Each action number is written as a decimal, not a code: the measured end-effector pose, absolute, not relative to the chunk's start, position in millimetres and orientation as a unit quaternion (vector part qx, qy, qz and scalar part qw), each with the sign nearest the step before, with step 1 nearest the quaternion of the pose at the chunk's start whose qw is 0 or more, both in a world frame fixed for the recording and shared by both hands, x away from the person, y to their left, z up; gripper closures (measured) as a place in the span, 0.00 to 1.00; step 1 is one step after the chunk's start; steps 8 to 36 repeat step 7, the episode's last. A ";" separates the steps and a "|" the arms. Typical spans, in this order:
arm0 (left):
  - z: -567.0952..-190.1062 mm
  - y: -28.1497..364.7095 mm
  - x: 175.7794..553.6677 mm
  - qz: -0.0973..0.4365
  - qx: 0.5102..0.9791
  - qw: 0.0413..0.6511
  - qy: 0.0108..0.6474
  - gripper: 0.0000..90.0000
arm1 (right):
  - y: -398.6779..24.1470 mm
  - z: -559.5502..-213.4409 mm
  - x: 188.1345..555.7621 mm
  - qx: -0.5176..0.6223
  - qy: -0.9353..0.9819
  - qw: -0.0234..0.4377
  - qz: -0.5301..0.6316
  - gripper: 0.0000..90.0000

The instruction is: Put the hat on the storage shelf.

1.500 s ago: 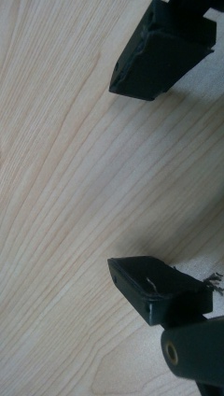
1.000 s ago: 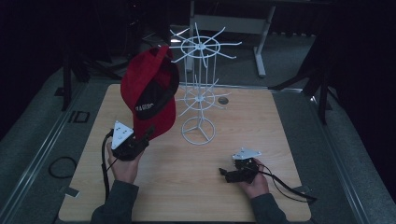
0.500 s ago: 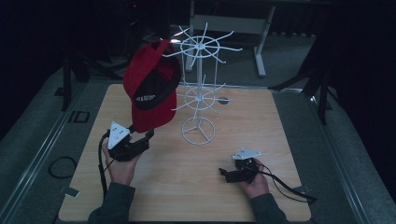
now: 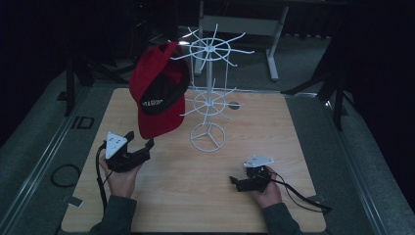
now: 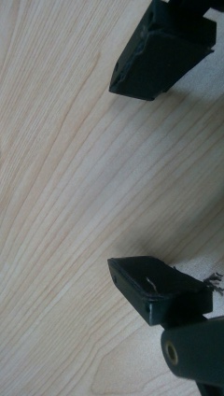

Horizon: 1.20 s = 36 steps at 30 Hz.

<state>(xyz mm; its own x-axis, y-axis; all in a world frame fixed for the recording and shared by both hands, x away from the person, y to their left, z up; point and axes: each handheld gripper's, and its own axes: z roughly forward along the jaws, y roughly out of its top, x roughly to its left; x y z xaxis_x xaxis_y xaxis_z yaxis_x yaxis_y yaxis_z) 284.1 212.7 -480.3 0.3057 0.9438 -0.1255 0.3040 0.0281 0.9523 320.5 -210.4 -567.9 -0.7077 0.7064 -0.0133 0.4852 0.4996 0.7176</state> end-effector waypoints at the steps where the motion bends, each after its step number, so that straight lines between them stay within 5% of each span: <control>1: -481.9 213.3 283.9 0.308 0.623 0.514 0.502 0.27 | -210.4 -567.9 320.6 0.349 0.852 0.155 0.358 0.15; 36: -487.0 214.5 283.8 0.304 0.617 0.512 0.515 0.30 | -210.4 -568.0 320.7 0.349 0.852 0.155 0.358 0.15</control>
